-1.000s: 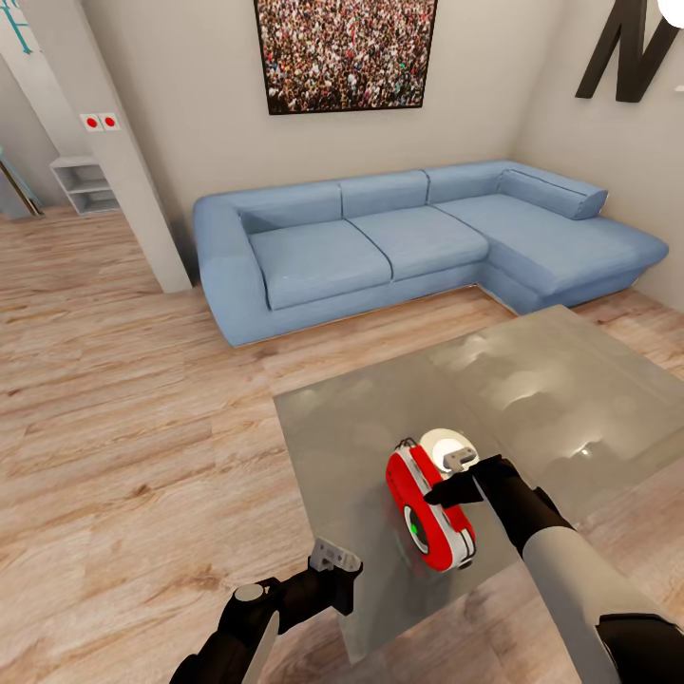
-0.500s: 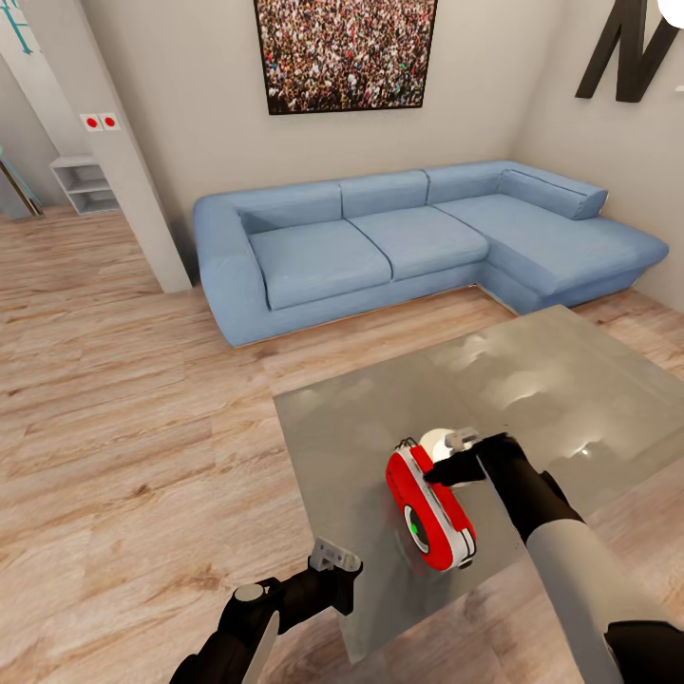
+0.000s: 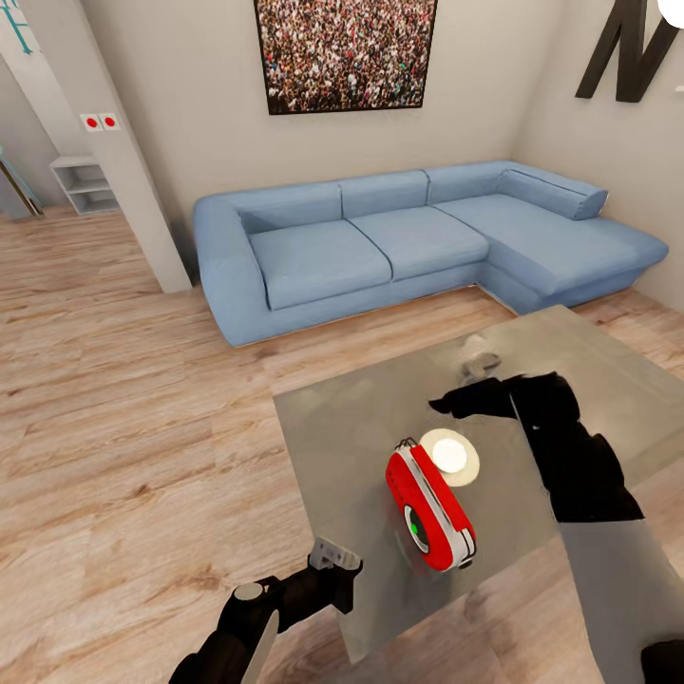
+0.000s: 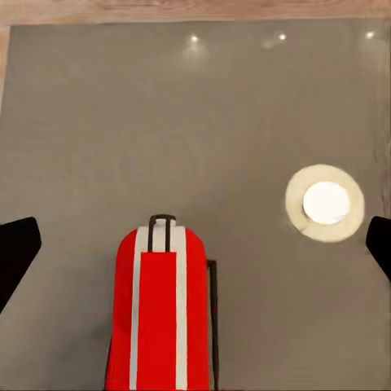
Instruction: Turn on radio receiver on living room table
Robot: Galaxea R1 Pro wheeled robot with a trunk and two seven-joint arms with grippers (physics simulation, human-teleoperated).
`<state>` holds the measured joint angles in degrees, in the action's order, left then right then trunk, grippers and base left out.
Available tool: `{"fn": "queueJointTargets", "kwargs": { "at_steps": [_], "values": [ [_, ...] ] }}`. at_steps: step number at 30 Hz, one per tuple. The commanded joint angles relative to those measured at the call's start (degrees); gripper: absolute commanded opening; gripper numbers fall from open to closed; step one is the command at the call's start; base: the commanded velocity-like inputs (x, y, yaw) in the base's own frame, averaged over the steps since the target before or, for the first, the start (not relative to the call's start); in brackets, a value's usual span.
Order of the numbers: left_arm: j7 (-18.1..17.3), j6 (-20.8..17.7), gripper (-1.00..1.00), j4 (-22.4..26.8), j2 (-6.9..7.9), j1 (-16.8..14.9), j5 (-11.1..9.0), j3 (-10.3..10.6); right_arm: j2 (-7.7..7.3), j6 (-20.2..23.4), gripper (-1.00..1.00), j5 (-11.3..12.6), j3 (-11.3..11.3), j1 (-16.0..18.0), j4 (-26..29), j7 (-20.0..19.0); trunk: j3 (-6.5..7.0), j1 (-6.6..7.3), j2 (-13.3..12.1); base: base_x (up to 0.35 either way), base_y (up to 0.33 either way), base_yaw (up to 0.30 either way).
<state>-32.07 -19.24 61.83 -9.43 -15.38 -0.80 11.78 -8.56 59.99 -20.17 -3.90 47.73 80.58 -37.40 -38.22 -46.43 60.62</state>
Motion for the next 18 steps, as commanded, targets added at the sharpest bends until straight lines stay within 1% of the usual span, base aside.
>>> {"fn": "queueJointTargets", "kwargs": {
  "at_steps": [1, 5, 7, 8, 9, 10, 11, 12, 13, 14, 16, 17, 18],
  "values": [
    [0.03, -0.04, -1.00, 0.20, 0.01, 0.00, 0.01, -0.02, -0.86, 0.01, 1.00, 0.06, -0.02, 0.00, 1.53, -0.39, 0.00, 0.00, 0.00, 0.000, 0.000, 0.000],
    [-0.05, -0.33, -1.00, 2.38, 0.14, 0.00, 0.01, -0.28, -3.41, 0.01, 1.00, 0.12, 0.04, 0.00, 3.63, -2.61, 0.00, 0.00, 0.00, 0.000, 0.000, 0.000],
    [-0.13, -0.60, -1.00, 4.95, 0.29, 0.00, -0.01, -0.39, -6.24, 0.01, 1.00, 0.13, 0.12, -0.25, 4.09, -4.79, 0.00, 0.00, 0.00, 0.000, 0.000, 0.000],
    [-0.14, -0.73, -1.00, 5.51, 0.34, 0.00, -0.01, -0.40, -7.08, 0.01, 1.00, 0.13, 0.14, -0.34, 4.16, -5.39, 0.00, 0.00, 0.00, 0.000, 0.000, 0.000],
    [-0.17, -1.08, -1.00, 6.41, 0.55, 0.00, -0.03, -0.42, -8.80, 0.01, 1.00, 0.11, 0.16, -0.68, 4.25, -6.57, 0.00, 0.00, 0.00, 0.000, 0.000, 0.000],
    [-0.18, -1.32, -1.00, 6.74, 0.72, 0.00, -0.04, -0.42, -9.67, 0.01, 1.00, 0.10, 0.19, -0.92, 4.28, -7.16, 0.00, 0.00, 0.00, 0.000, 0.000, 0.000],
    [-0.21, -2.60, -1.00, 7.57, 1.56, 0.00, -0.09, -0.43, -12.82, 0.01, 1.00, 0.03, 0.38, -2.54, 4.36, -9.16, 0.00, 0.00, 0.00, 0.000, 0.000, 0.000],
    [-0.22, -2.94, -1.00, 7.70, 1.72, 0.00, -0.11, -0.43, -13.46, 0.01, 1.00, 0.01, 0.43, -3.00, 4.37, -9.52, 0.00, 0.00, 0.00, 0.000, 0.000, 0.000],
    [-0.22, -3.57, -1.00, 7.89, 1.97, 0.00, -0.13, -0.43, -14.52, 0.01, 1.00, -0.01, 0.51, -3.92, 4.39, -10.03, 0.00, 0.00, 0.00, 0.000, 0.000, 0.000],
    [-0.22, -3.82, -1.00, 7.95, 2.05, 0.00, -0.14, -0.44, -14.93, 0.01, 1.00, -0.03, 0.56, -4.40, 4.38, -10.21, 0.00, 0.00, 0.00, 0.000, 0.000, 0.000],
    [-0.15, -4.48, -1.00, 8.11, 2.25, 0.00, -0.15, -0.44, -16.16, 0.01, 1.00, -0.09, 0.72, -6.50, 4.36, -10.64, 0.00, 0.00, 0.00, 0.000, 0.000, 0.000],
    [-0.14, -4.57, -1.00, 8.13, 2.28, 0.00, -0.15, -0.44, -16.38, 0.01, 1.00, -0.10, 0.81, -7.10, 4.35, -10.68, 0.00, 0.00, 0.00, 0.000, 0.000, 0.000],
    [-0.09, -4.70, -1.00, 8.16, 2.34, 0.00, -0.16, -0.44, -16.72, 0.01, 1.00, -0.14, 1.36, -8.34, 4.34, -10.74, 0.00, 0.00, 0.00, 0.000, 0.000, 0.000]
  ]
}}
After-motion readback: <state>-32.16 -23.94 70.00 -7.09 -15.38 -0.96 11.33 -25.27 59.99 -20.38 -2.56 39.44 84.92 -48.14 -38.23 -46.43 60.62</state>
